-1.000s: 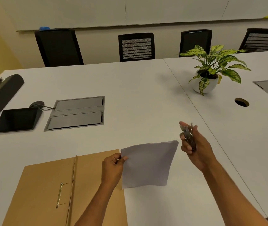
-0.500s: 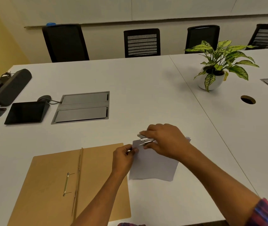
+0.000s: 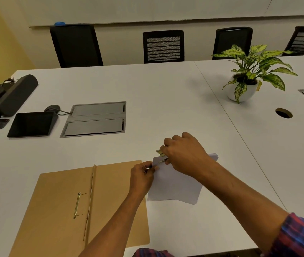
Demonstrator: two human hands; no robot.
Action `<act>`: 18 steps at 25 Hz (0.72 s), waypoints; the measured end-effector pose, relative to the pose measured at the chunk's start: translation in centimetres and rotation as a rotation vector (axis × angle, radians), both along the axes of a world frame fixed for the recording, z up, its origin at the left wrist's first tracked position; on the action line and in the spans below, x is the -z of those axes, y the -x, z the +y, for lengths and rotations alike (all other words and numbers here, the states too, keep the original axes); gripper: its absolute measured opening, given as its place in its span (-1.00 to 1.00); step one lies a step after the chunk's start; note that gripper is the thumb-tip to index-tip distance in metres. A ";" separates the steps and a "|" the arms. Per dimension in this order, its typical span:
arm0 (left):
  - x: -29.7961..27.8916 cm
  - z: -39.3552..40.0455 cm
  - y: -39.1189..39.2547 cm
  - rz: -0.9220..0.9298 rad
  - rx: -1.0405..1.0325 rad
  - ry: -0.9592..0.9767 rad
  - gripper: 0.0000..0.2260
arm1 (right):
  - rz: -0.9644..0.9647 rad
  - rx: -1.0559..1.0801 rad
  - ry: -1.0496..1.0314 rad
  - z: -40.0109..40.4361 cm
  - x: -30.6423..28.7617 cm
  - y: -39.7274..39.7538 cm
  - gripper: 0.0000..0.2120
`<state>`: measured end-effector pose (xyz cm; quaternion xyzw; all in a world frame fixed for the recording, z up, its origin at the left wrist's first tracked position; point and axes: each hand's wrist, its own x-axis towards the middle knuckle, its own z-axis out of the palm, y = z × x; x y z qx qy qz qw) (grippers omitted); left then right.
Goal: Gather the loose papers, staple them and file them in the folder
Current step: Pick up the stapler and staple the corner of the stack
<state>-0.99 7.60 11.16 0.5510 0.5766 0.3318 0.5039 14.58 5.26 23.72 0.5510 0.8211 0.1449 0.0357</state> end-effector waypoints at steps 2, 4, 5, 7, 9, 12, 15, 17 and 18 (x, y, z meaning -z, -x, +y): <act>0.0 0.0 0.0 -0.006 0.001 0.004 -0.84 | -0.002 -0.029 0.019 0.1 -0.7 0.1 -0.73; 0.0 0.1 0.2 -0.012 0.003 0.007 -0.83 | -0.027 -0.049 0.017 0.0 -1.3 0.0 -0.74; 0.1 0.2 0.3 -0.014 0.004 0.005 -0.82 | -0.041 -0.045 0.020 0.0 -1.6 -0.1 -0.74; 0.2 0.3 0.3 -0.013 0.005 0.000 -0.85 | -0.076 -0.040 0.033 0.0 -1.9 0.1 -0.77; 0.2 0.3 0.3 -0.007 0.003 -0.004 -0.87 | -0.116 -0.026 0.061 0.1 -1.8 0.5 -0.89; 0.3 0.1 0.1 0.003 0.002 -0.011 -0.87 | -0.147 0.006 0.040 0.4 -2.0 0.9 -0.95; 0.2 0.1 0.0 0.000 0.000 -0.015 -0.88 | -0.164 0.002 0.094 0.5 -1.8 1.4 -0.93; 0.1 0.0 0.0 0.001 0.001 -0.019 -0.87 | -0.174 -0.009 0.120 0.7 -1.8 1.7 -0.90; 0.2 0.0 0.0 0.002 0.002 -0.021 -0.87 | -0.177 -0.012 0.132 0.8 -1.8 1.7 -0.89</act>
